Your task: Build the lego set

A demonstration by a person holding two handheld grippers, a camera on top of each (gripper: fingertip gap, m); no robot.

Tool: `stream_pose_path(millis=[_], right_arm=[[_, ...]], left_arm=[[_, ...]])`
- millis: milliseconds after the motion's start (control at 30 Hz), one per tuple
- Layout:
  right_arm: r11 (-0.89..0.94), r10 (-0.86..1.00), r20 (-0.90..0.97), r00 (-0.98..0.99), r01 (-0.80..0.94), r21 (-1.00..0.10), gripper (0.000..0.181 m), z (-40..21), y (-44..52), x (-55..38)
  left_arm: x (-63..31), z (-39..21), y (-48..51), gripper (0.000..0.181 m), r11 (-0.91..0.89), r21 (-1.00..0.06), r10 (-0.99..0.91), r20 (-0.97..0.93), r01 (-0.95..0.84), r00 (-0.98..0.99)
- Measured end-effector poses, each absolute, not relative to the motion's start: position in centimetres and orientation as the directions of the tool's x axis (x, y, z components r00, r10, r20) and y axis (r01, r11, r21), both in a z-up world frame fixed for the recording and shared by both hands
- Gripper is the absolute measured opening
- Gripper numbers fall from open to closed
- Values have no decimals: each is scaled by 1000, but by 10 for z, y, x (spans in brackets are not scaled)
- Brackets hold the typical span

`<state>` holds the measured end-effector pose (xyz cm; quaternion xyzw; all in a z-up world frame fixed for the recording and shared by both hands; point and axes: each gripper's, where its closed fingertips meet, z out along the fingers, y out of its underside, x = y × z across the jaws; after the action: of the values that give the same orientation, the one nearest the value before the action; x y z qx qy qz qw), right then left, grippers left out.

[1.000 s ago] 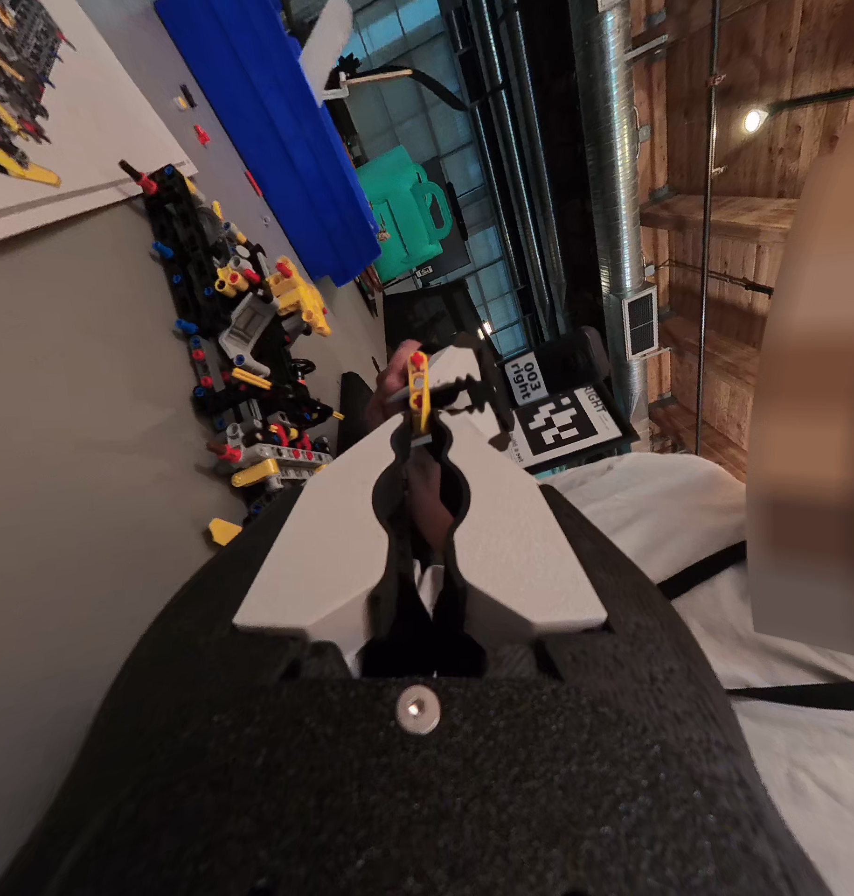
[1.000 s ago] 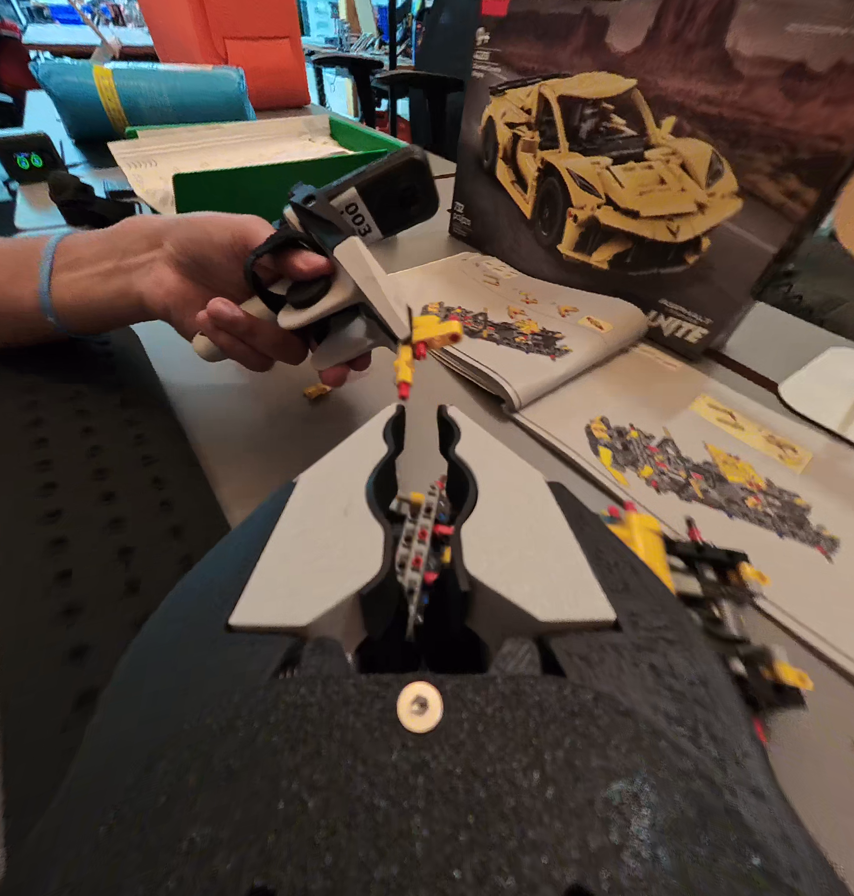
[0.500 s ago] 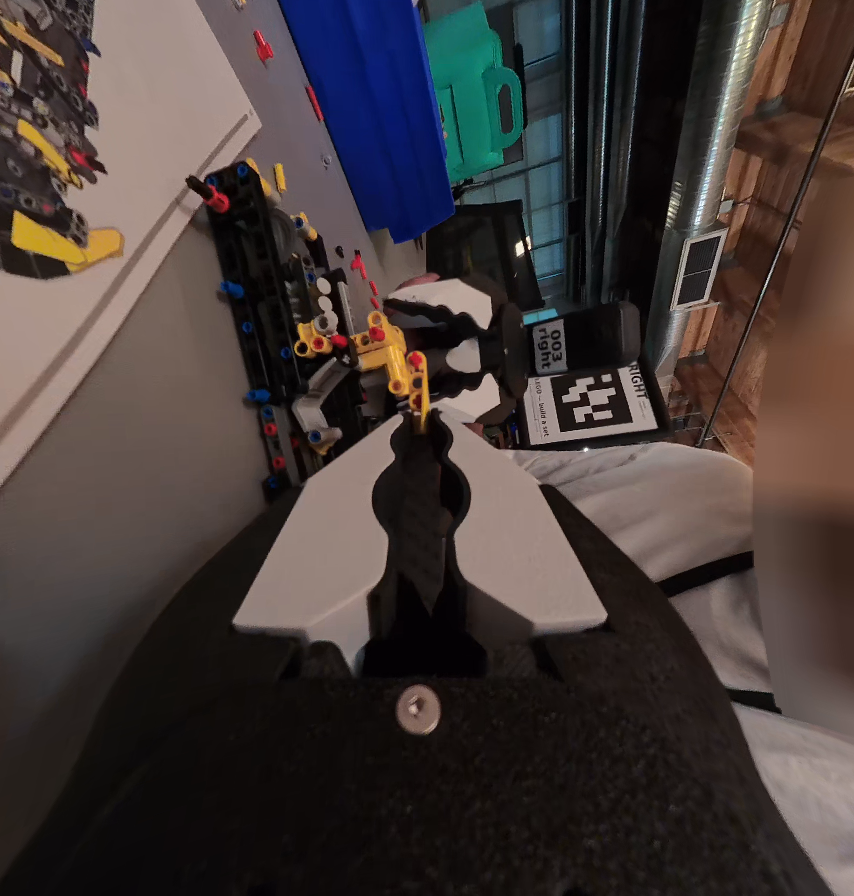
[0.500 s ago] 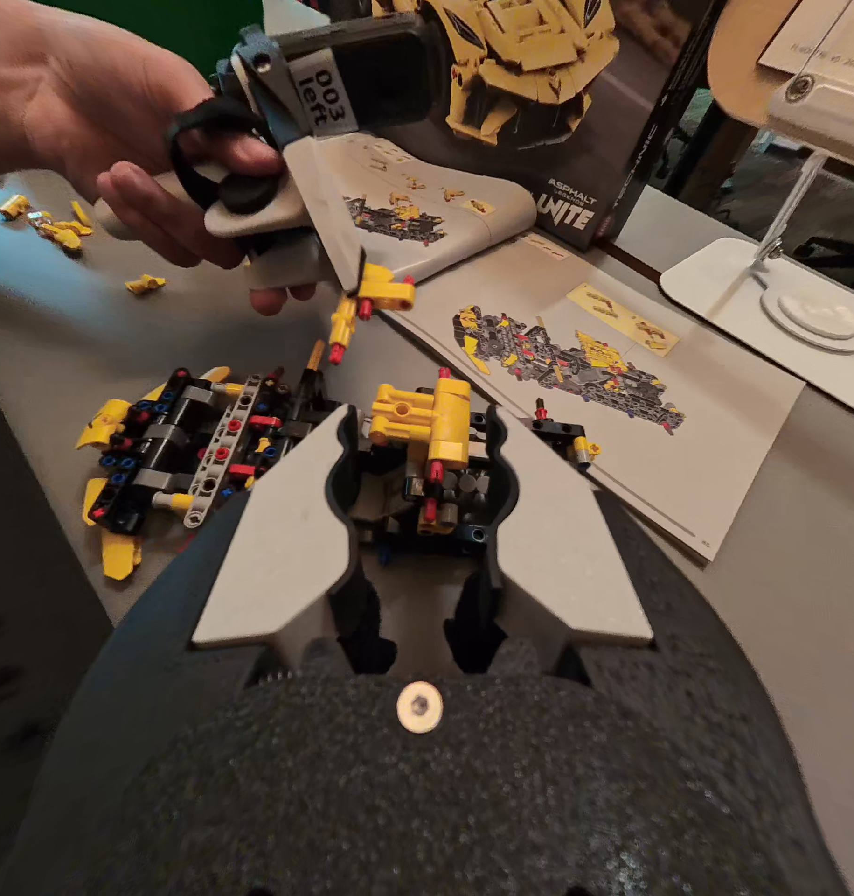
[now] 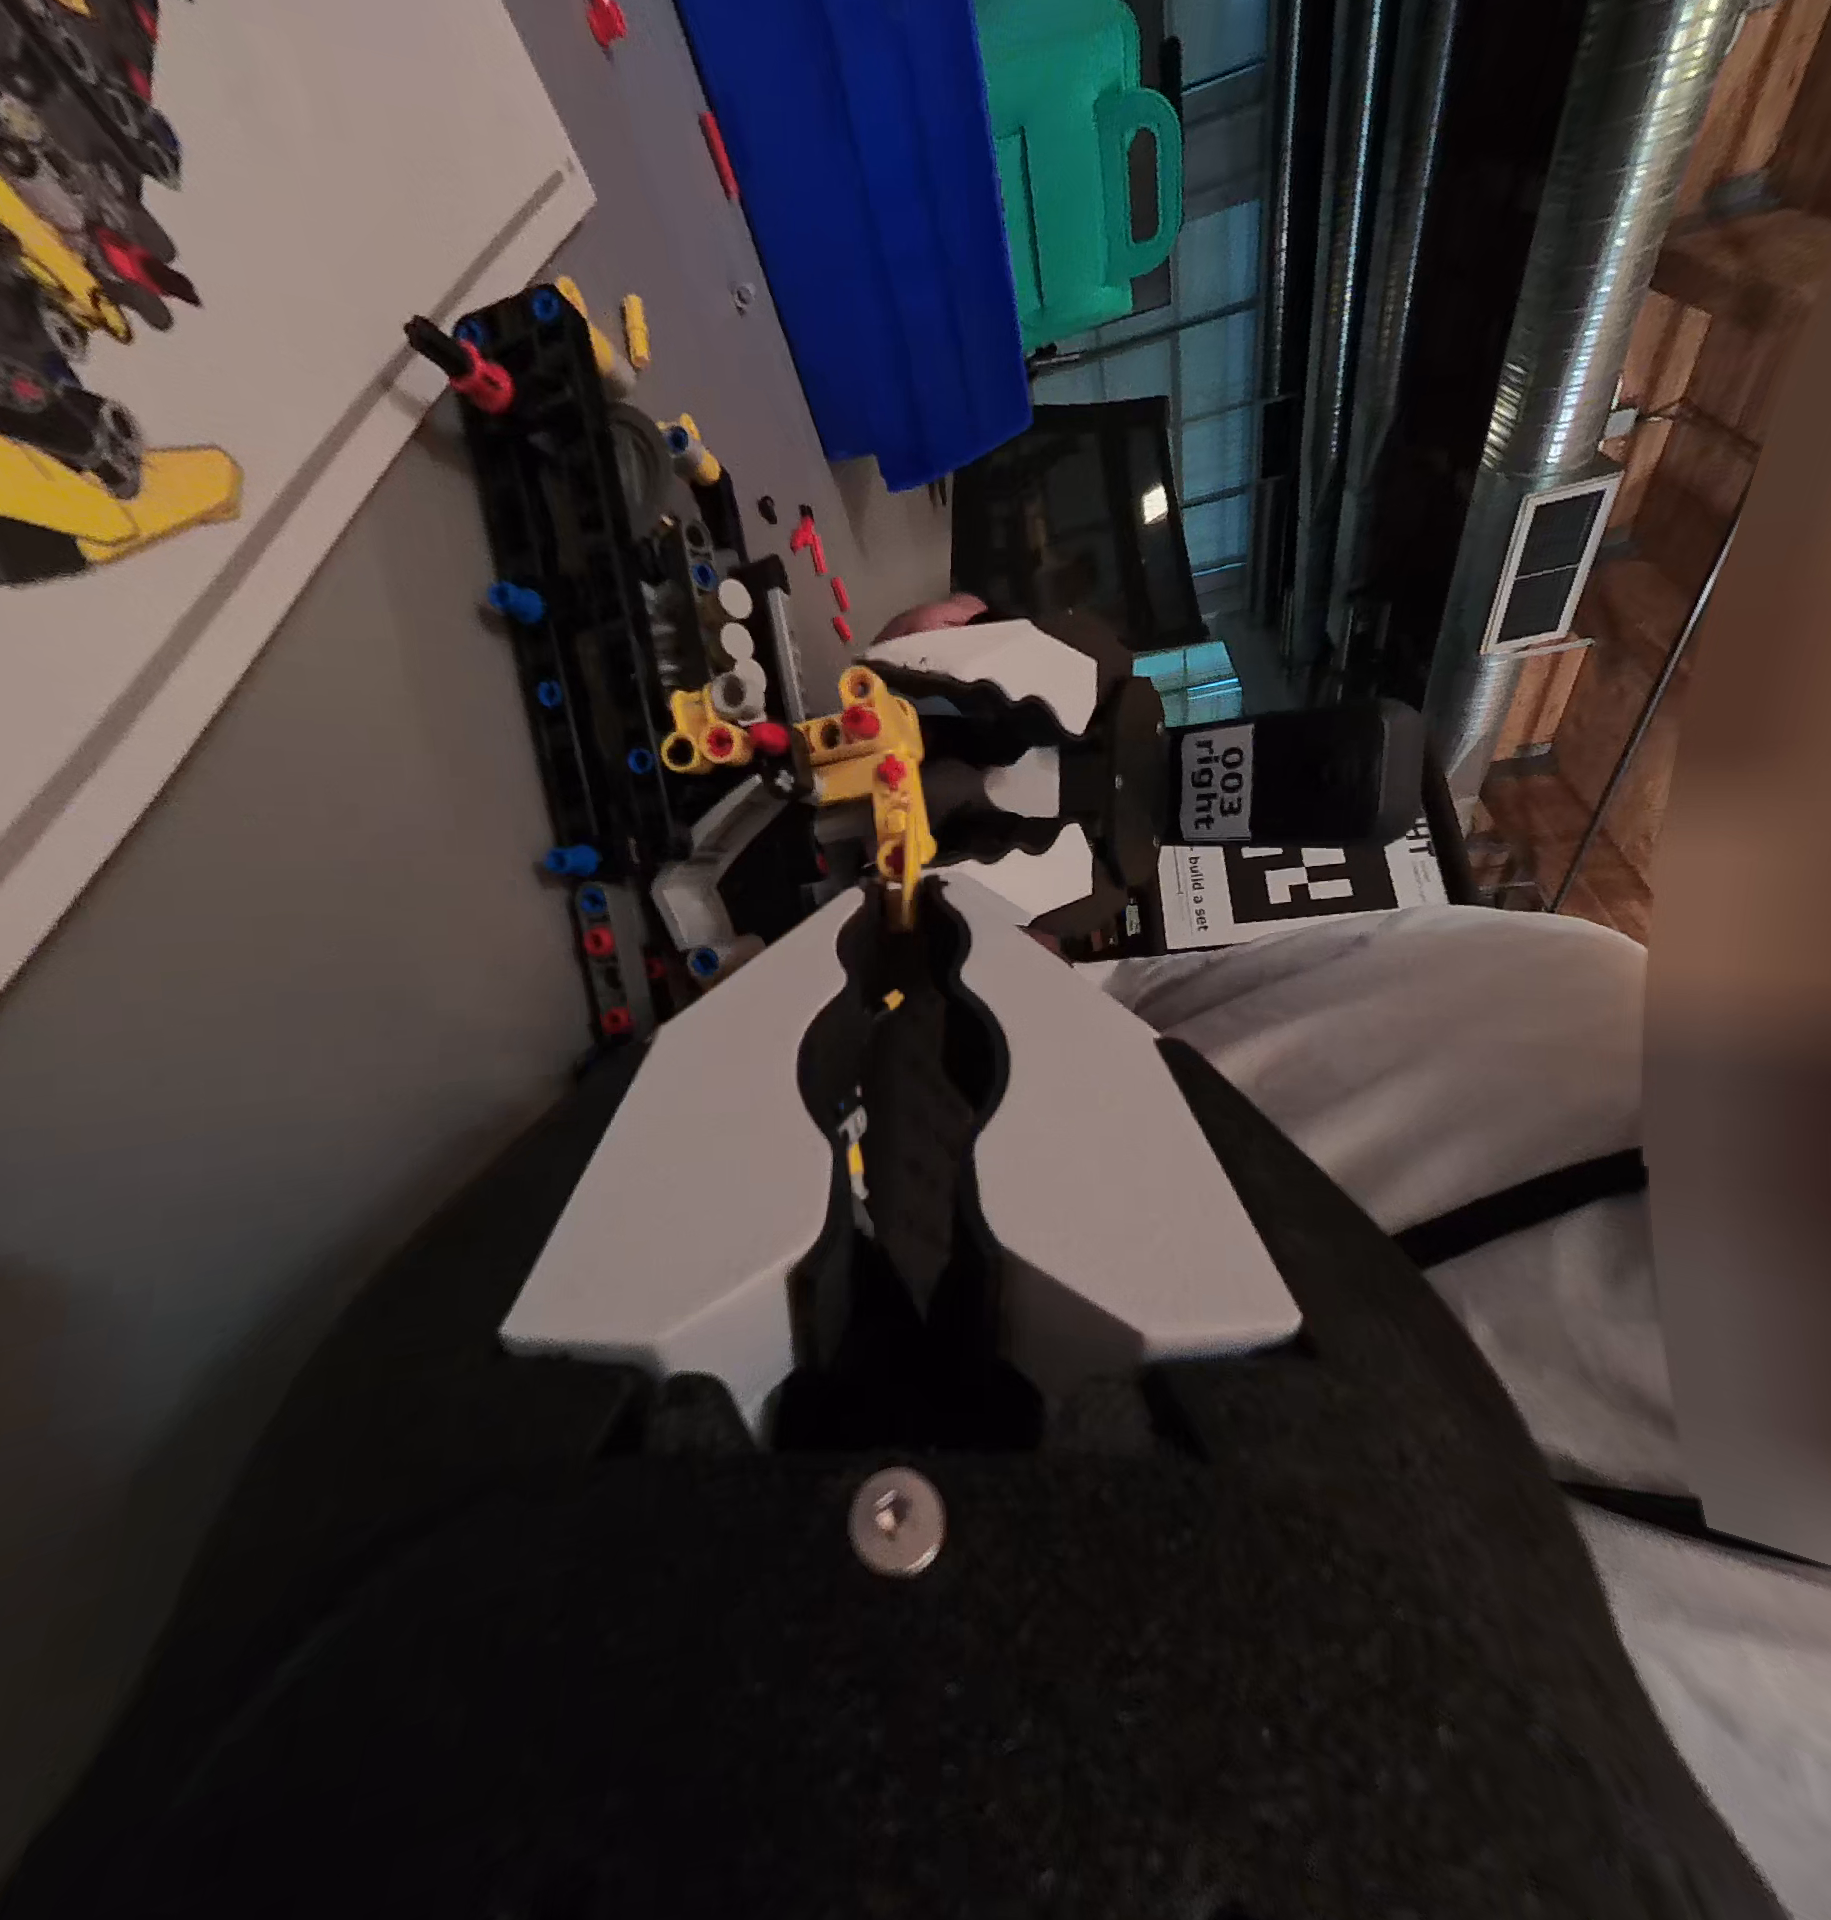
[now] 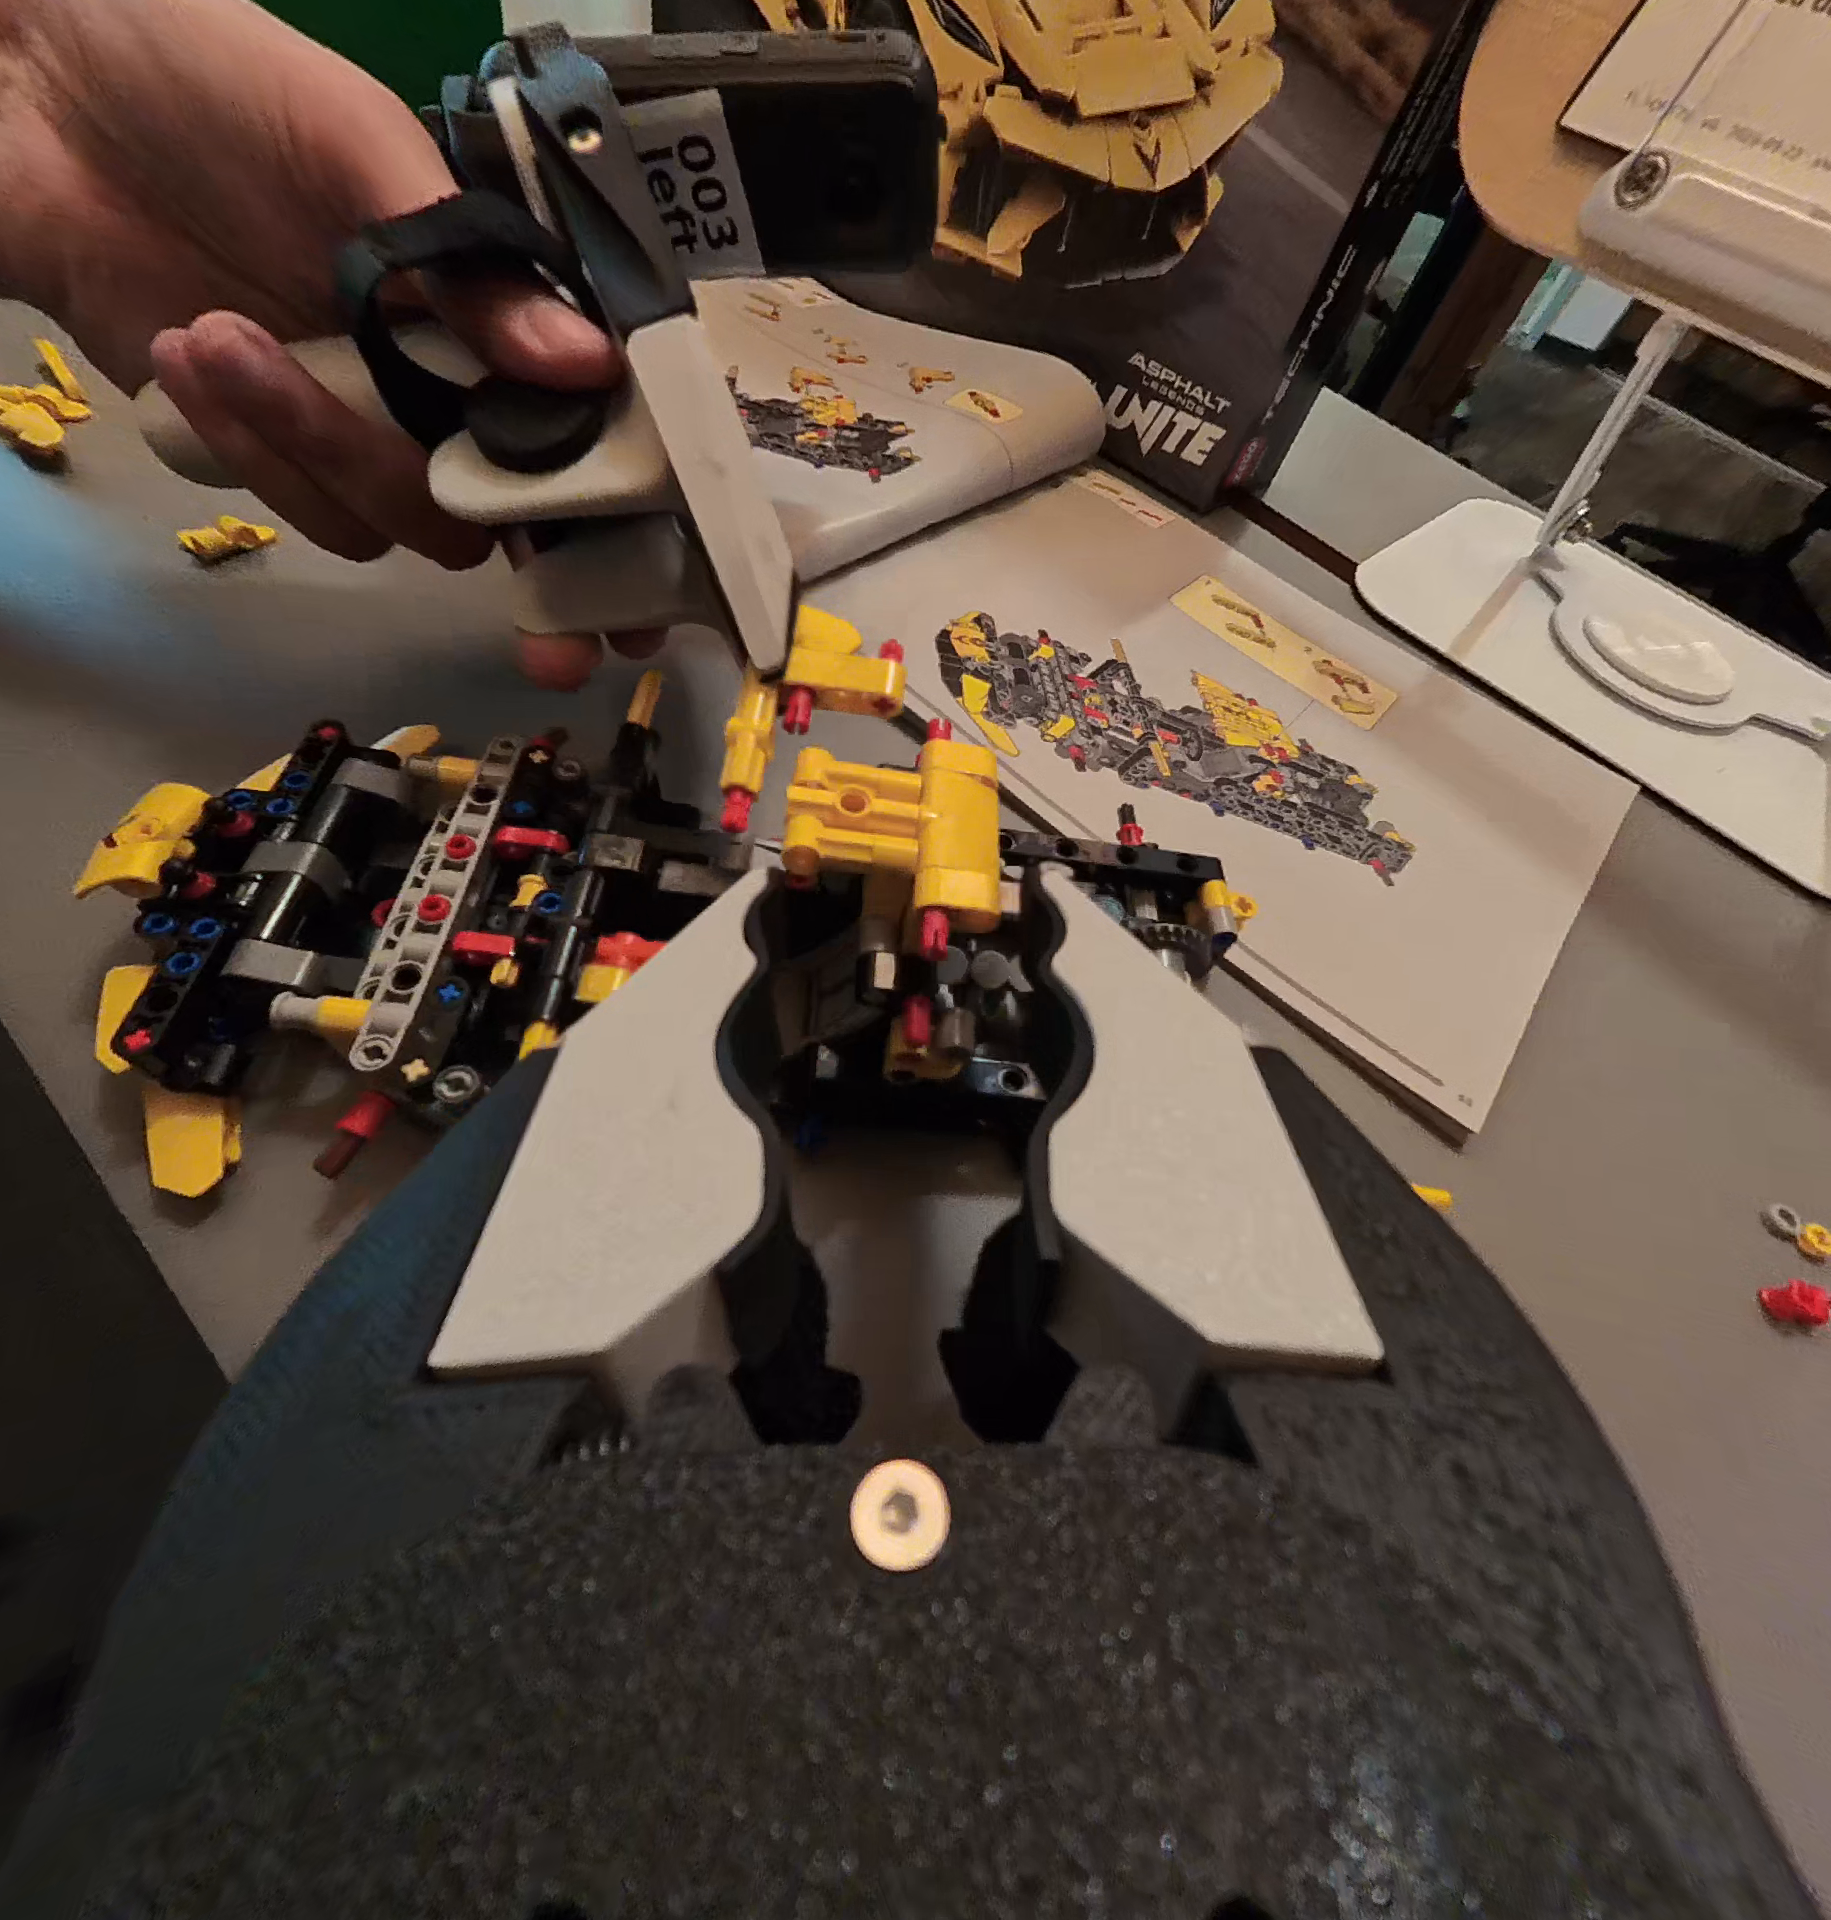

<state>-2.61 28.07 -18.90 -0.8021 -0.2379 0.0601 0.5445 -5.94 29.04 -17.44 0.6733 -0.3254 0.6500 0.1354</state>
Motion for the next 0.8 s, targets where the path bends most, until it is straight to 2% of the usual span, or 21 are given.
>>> stream_pose_path(millis=[367, 567, 800], right_arm=[[-289, 476, 147, 867, 312, -905, 38, -188, 282, -29], [-286, 470, 155, 869, 316, -905, 38, -188, 282, -30], [-283, 474, 152, 867, 313, -907, 38, -189, 282, -30]], left_arm=[[-57, -179, 288, 7, -738, -181, -219, 975, -650, -22], [-56, -173, 292, 7, -756, -190, -243, 970, -627, -1], [-54, -176, 288, 7, -778, -130, -173, 985, -615, 10]])
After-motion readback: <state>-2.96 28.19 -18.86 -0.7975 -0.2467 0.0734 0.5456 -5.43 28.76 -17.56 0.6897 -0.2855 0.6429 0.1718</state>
